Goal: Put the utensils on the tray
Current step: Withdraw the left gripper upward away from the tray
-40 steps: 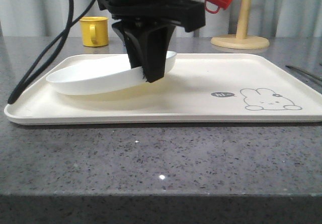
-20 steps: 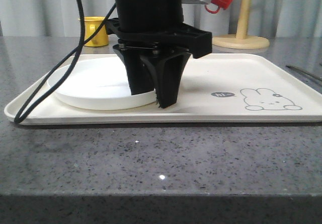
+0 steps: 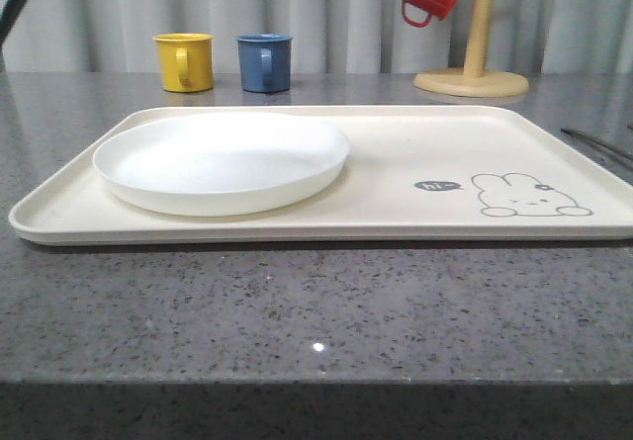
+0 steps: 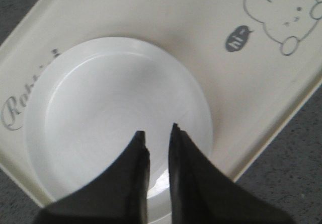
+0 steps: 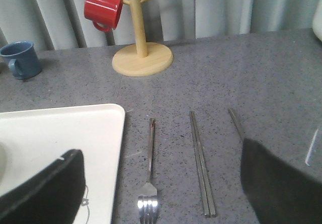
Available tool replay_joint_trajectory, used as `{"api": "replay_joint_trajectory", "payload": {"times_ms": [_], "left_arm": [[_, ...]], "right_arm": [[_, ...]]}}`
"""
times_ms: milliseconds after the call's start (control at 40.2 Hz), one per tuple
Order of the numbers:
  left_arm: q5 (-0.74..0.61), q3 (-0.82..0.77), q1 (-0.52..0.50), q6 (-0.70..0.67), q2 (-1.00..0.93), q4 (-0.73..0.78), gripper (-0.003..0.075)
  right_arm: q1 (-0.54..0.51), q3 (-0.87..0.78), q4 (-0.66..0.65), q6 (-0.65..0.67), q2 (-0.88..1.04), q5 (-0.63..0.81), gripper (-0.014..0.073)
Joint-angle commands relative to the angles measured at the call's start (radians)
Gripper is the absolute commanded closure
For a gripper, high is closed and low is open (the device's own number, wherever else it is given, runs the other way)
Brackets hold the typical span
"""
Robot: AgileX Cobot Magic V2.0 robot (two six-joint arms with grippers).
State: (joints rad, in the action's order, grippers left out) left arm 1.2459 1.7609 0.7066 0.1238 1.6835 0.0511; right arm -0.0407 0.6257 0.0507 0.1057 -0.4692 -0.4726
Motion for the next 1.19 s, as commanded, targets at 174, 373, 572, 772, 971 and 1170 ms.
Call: {"api": "replay_joint_trajectory", "payload": {"times_ms": [174, 373, 572, 772, 971, 1170], "left_arm": [[-0.029, -0.145, -0.210, -0.036, -0.186, -0.002, 0.0738], [-0.218, -0.380, -0.367, -0.055, -0.375, -0.039, 0.0738], [-0.435, -0.656, -0.486, -0.055, -0.583, -0.081, 0.0738], [-0.698, -0.944, -0.512, -0.055, -0.827, -0.082, 0.0738], [-0.921, -1.222, -0.510, -0.055, -1.187, -0.082, 0.0738], [-0.925, -1.349, -0.510, -0.055, -1.449, -0.067, 0.0738]], "right_arm": [[-0.004, 0.036, 0.001, -0.006, -0.009, 0.072, -0.0054], [-0.004, 0.036, 0.001, -0.006, -0.009, 0.072, -0.0054], [-0.004, 0.036, 0.001, -0.006, -0.009, 0.072, -0.0054], [-0.004, 0.036, 0.001, -0.006, -0.009, 0.072, -0.0054], [-0.004, 0.036, 0.001, -0.006, -0.009, 0.072, -0.0054], [-0.004, 0.036, 0.001, -0.006, -0.009, 0.072, -0.0054]]}}
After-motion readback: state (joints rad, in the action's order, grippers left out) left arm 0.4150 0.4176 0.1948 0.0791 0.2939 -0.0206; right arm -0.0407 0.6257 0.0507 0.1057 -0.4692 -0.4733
